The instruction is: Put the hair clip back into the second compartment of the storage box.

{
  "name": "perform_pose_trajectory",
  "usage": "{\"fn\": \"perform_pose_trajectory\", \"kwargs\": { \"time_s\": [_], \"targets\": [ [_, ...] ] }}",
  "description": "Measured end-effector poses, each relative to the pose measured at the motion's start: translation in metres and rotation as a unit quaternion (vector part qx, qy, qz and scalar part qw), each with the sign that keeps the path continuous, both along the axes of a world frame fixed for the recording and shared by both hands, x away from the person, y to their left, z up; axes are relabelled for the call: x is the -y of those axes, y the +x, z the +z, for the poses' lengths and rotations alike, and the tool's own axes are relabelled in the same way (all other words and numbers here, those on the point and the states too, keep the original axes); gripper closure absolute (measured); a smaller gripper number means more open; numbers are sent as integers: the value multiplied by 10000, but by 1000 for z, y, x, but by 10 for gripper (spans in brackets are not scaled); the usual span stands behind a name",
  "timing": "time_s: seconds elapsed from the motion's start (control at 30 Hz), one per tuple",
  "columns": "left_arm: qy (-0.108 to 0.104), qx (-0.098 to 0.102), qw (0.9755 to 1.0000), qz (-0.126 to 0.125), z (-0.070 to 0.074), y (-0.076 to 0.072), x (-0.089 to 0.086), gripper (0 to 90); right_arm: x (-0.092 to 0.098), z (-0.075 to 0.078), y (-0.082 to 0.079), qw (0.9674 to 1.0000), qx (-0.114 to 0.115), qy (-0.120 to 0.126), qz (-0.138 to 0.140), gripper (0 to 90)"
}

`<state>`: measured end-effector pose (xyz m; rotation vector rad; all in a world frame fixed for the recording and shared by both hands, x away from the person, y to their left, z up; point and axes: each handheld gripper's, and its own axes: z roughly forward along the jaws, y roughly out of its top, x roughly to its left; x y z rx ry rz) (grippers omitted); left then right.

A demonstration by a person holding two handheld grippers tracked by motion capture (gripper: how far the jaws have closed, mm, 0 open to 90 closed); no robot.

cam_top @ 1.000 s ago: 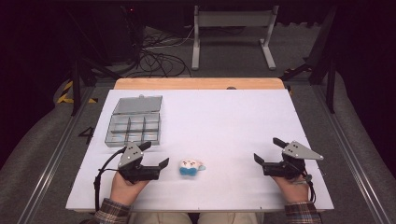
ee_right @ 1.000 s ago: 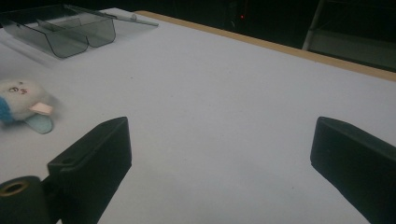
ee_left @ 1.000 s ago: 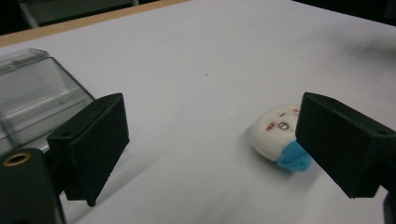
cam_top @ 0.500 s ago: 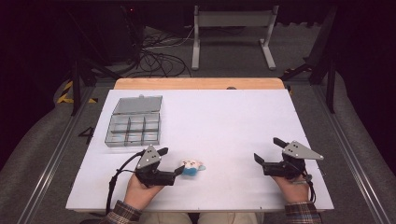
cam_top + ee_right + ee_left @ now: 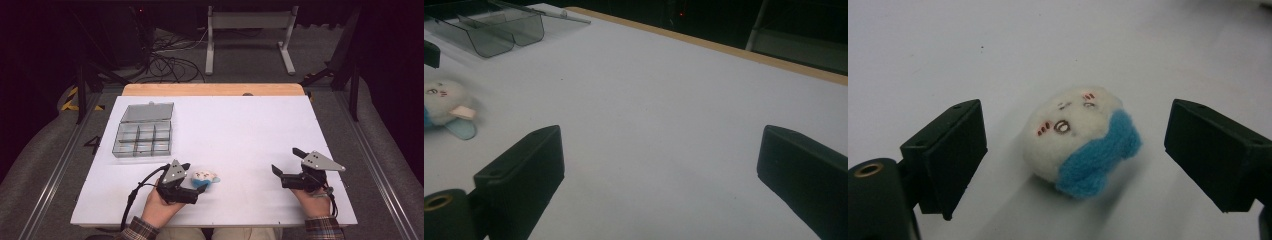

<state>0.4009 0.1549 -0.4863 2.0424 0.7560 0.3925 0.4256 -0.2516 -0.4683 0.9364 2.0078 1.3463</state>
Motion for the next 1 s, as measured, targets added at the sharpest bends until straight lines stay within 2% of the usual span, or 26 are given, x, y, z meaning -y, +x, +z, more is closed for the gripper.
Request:
{"fn": "perform_pose_trajectory", "kwargs": {
  "time_s": [0.13,0.17,0.33,0.67,0.7,0.8,1.0],
  "targets": [
    [104,-87,9999,-75,-1,0,3,123,0,0,0,10000,-16,-1,-10,53],
    [190,-109,9997,-61,-1,0,6,123,0,0,0,10000,-16,-2,-8,53],
    [357,-137,9992,67,-3,2,11,131,-1,0,0,10000,-19,-2,0,53],
    [591,-192,9980,96,-6,5,19,166,-1,-1,0,10000,-19,-30,14,53],
    [662,-201,9976,47,-6,6,20,186,-1,-1,1,10000,-20,-32,12,53],
    [668,-266,9974,40,-7,6,22,217,-1,-1,1,10000,-12,-34,22,53],
    [779,-272,9966,-2,-8,7,24,298,-1,-1,1,10000,-11,-35,19,53]
  ]
}}
